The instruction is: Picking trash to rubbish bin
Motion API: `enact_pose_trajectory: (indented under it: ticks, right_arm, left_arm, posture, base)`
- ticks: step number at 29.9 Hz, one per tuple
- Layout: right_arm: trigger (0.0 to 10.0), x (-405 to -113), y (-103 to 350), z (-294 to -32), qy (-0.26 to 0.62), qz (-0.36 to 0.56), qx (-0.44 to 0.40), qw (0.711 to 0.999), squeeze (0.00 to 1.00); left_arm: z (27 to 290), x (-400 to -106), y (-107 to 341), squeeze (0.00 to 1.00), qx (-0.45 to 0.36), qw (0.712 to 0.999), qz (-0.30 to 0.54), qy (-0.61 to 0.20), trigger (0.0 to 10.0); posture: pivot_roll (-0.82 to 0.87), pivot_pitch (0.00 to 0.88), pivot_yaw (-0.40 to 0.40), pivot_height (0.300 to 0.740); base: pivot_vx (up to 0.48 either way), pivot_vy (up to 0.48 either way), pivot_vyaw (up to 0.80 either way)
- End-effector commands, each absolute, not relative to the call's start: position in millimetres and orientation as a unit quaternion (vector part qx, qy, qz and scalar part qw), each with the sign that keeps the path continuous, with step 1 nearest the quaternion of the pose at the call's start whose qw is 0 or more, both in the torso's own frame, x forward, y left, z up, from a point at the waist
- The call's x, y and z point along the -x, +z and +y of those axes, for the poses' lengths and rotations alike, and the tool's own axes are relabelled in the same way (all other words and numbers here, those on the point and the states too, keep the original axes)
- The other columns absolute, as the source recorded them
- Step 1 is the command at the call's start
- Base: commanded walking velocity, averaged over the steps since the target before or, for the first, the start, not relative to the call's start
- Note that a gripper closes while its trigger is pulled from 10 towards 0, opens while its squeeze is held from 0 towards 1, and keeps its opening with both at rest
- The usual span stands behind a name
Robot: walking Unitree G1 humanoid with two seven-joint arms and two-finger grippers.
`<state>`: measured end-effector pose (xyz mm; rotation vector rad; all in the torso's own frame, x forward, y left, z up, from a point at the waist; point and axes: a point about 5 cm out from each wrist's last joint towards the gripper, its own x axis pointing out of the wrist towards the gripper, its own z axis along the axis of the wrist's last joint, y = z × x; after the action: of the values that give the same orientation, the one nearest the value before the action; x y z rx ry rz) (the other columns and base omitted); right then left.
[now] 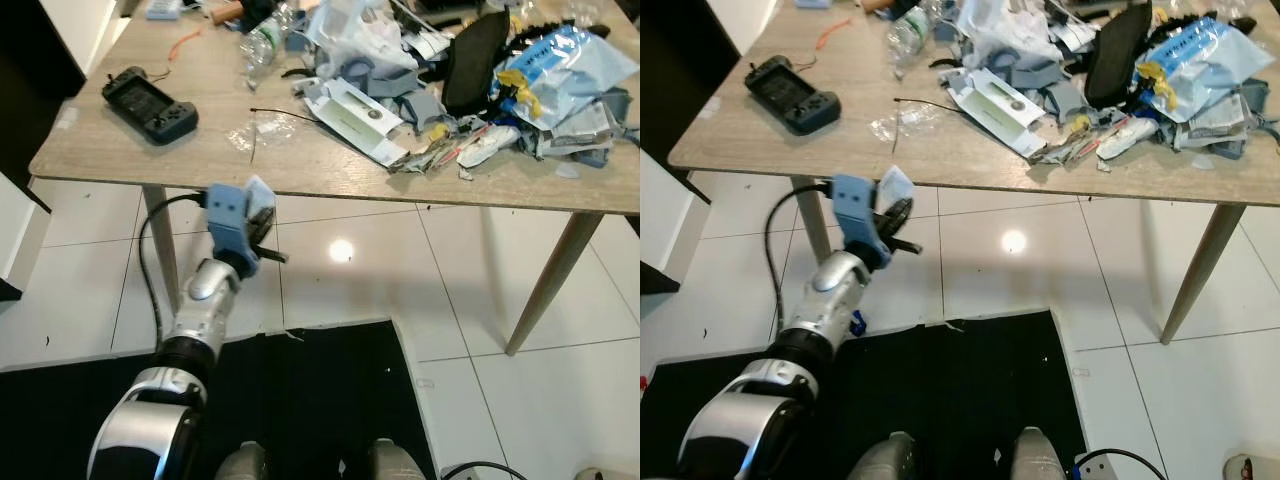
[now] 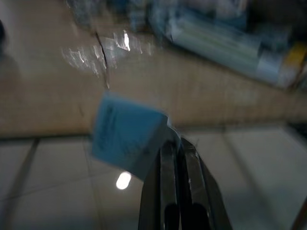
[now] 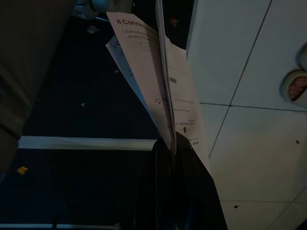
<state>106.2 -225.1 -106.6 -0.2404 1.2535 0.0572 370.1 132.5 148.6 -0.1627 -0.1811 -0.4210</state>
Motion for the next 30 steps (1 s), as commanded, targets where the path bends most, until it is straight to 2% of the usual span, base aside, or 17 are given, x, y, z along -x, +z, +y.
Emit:
enact_pose_trajectory:
  ticks: [1,5,8,10,12,14,16,19,20,22,23,25,27,30]
  right_arm:
    - [10.0,-102.0,-109.1,-218.3,0.043,0.593,0.107,0.797,0.00]
    - [10.0,-101.6,-109.3,-218.4,0.048,0.596,0.113,0.794,0.00]
    - [10.0,-100.6,-109.6,-218.1,0.050,0.598,0.115,0.792,0.00]
    - [10.0,-100.1,-109.9,-217.2,0.052,0.600,0.116,0.790,0.00]
    - [10.0,-99.2,-110.5,-215.4,0.054,0.601,0.116,0.789,0.00]
    - [10.0,-99.0,-110.8,-214.7,0.054,0.601,0.116,0.789,0.00]
    - [10.0,-97.0,-111.7,-212.1,0.058,0.603,0.117,0.787,0.00]
    - [10.0,-94.7,-112.4,-211.2,0.061,0.606,0.119,0.784,0.00]
    - [10.0,-90.3,-113.2,-212.6,0.066,0.611,0.126,0.778,0.00]
    - [10.0,-88.7,-113.4,-213.4,0.067,0.613,0.128,0.777,0.00]
    - [10.0,-86.2,-113.7,-215.1,0.068,0.617,0.132,0.773,0.00]
    - [10.0,-85.6,-113.7,-215.5,0.068,0.618,0.133,0.772,0.00]
    - [10.0,-83.6,-113.7,-219.0,0.065,0.627,0.148,0.762,0.00]
    - [10.0,-83.1,-113.4,-221.8,0.052,0.631,0.150,0.759,0.00]
  left_arm:
    - [138.8,-365.0,142.5,0.00,0.105,0.964,-0.086,-0.230,10.0]
    - [135.3,-352.5,134.2,0.00,0.121,0.933,-0.070,-0.331,10.0]
    - [134.9,-334.7,113.3,0.00,0.120,0.901,-0.021,-0.416,10.0]
    - [139.1,-325.5,94.4,0.00,0.096,0.895,0.022,-0.435,10.0]
    - [149.6,-320.6,73.1,0.00,0.079,0.907,0.071,-0.407,10.0]
    - [152.9,-318.2,66.7,0.00,0.076,0.910,0.086,-0.399,10.0]
    - [162.2,-301.5,42.9,0.00,0.096,0.898,0.144,-0.404,10.0]
    - [168.6,-290.8,30.8,0.00,0.116,0.890,0.177,-0.404,10.0]
    - [182.4,-274.3,8.5,0.00,0.094,0.893,0.242,-0.367,10.0]
    - [187.9,-267.4,0.0,0.00,0.085,0.894,0.267,-0.350,10.0]
    - [199.9,-248.9,-19.9,0.00,0.067,0.893,0.325,-0.306,10.0]
    - [203.0,-243.5,-25.0,0.00,0.062,0.891,0.339,-0.295,10.0]
    - [209.9,-218.7,-43.6,0.00,0.062,0.876,0.393,-0.273,10.0]
    - [212.4,-208.2,-50.7,0.00,0.055,0.868,0.416,-0.266,10.0]
  posture:
    - [-0.06,0.134,0.061,0.740]
    - [-0.06,0.122,0.060,0.740]
    - [-0.05,0.116,0.060,0.740]
    - [-0.05,0.109,0.063,0.740]
    - [-0.05,0.107,0.067,0.740]
    - [-0.05,0.107,0.067,0.740]
    - [-0.05,0.106,0.066,0.740]
    - [-0.04,0.105,0.063,0.740]
    - [-0.04,0.105,0.063,0.740]
    - [-0.04,0.105,0.063,0.740]
    - [-0.04,0.104,0.061,0.740]
    - [-0.04,0.104,0.061,0.740]
    - [-0.04,0.104,0.061,0.740]
    - [-0.04,0.104,0.061,0.740]
  base:
    - [0.000,0.000,0.00]
    - [0.000,0.000,0.00]
    - [0.000,0.000,0.00]
    - [0.000,0.000,0.00]
    - [0.000,0.000,0.00]
    - [0.000,0.000,0.00]
    - [0.000,0.000,0.00]
    - [0.000,0.000,0.00]
    - [0.000,0.000,0.00]
    - [0.000,0.000,0.00]
    - [0.000,0.000,0.00]
    - [0.000,0.000,0.00]
    - [0.000,0.000,0.00]
    - [0.000,0.000,0.00]
